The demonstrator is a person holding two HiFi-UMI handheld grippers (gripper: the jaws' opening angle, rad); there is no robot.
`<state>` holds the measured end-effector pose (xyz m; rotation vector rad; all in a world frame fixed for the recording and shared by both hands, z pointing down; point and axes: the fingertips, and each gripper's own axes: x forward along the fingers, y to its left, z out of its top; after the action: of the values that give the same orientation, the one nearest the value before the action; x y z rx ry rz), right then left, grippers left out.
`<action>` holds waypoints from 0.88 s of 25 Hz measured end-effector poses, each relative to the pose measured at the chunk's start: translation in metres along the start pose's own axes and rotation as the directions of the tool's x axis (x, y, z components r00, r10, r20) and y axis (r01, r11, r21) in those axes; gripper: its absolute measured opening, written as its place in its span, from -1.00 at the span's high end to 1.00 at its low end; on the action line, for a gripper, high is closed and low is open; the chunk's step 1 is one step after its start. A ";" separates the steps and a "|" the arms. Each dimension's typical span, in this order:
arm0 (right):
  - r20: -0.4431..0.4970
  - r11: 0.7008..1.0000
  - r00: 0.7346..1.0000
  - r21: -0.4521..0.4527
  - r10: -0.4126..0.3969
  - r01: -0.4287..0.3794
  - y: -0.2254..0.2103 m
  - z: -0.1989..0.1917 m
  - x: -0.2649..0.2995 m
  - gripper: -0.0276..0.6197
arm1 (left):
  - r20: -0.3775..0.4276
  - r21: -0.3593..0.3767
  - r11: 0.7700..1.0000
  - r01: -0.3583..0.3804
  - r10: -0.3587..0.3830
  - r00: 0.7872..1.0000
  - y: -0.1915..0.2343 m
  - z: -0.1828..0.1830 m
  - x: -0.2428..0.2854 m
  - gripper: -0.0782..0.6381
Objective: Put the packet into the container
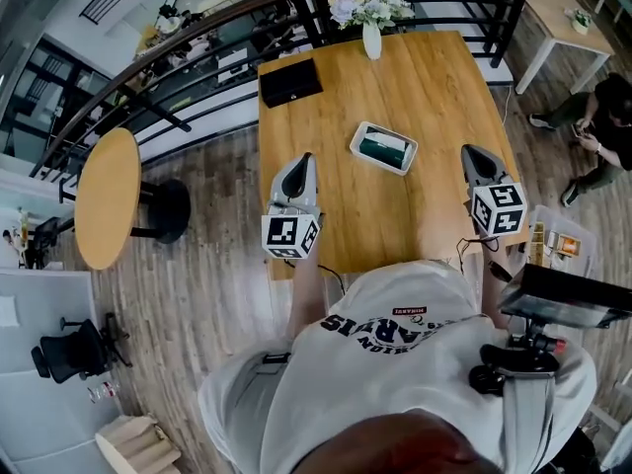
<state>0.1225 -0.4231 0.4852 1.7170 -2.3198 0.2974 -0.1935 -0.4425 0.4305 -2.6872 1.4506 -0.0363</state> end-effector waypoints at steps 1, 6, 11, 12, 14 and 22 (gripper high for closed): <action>0.001 1.000 1.000 0.003 -0.008 0.008 0.003 -0.003 -0.003 0.90 | -0.005 0.015 1.000 0.011 -0.011 1.000 0.000 0.000 -0.001 0.79; -0.005 1.000 1.000 0.009 -0.014 0.014 0.015 -0.009 -0.010 0.90 | 0.019 0.028 0.999 0.044 -0.045 0.999 -0.002 0.003 -0.005 0.79; -0.009 1.000 1.000 0.025 -0.017 0.017 0.008 -0.012 -0.013 0.90 | 0.025 0.022 0.992 0.123 -0.124 0.992 -0.024 -0.002 -0.004 0.79; -0.011 0.999 1.000 0.034 -0.023 0.023 0.007 -0.016 -0.015 0.90 | 0.019 0.017 0.990 0.142 -0.143 0.990 -0.029 -0.006 -0.004 0.79; -0.018 0.999 0.999 0.043 -0.029 0.029 0.010 -0.021 -0.021 0.90 | 0.005 0.009 0.987 0.163 -0.163 0.987 -0.033 -0.012 -0.007 0.79; 0.085 0.990 0.996 0.139 -0.022 0.010 0.020 -0.013 -0.048 0.90 | 0.055 0.003 0.988 0.154 -0.154 0.987 -0.042 0.002 -0.030 0.79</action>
<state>0.1172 -0.3699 0.4824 1.8462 -2.3963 0.3980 -0.1751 -0.3946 0.4329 -2.7715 1.2262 0.0277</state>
